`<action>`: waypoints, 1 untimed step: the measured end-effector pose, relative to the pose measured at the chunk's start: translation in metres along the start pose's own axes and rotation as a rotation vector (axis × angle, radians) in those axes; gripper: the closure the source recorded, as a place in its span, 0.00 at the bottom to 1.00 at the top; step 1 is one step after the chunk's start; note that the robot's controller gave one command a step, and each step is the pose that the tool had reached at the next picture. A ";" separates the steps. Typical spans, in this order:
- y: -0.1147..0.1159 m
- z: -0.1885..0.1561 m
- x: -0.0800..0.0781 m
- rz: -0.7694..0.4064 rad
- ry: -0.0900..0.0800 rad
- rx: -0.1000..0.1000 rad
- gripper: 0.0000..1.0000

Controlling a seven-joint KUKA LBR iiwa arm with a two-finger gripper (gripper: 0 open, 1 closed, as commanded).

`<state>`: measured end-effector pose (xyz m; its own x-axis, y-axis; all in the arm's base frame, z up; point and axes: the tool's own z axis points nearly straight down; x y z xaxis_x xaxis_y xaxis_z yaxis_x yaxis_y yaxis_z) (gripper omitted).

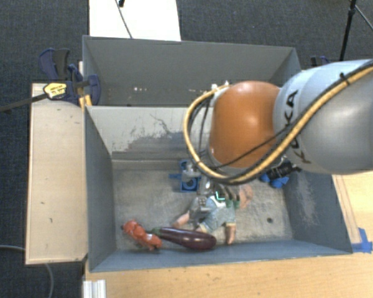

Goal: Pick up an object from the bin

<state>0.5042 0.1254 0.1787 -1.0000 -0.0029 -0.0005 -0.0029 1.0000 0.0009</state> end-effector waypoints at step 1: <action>0.000 -0.001 -0.001 0.003 -0.002 0.000 0.00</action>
Offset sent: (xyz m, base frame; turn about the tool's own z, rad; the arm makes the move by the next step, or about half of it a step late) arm -0.0100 -0.0330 -0.1087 -0.4369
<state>0.5047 0.1252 0.1792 -1.0000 -0.0001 -0.0020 -0.0001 1.0000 0.0012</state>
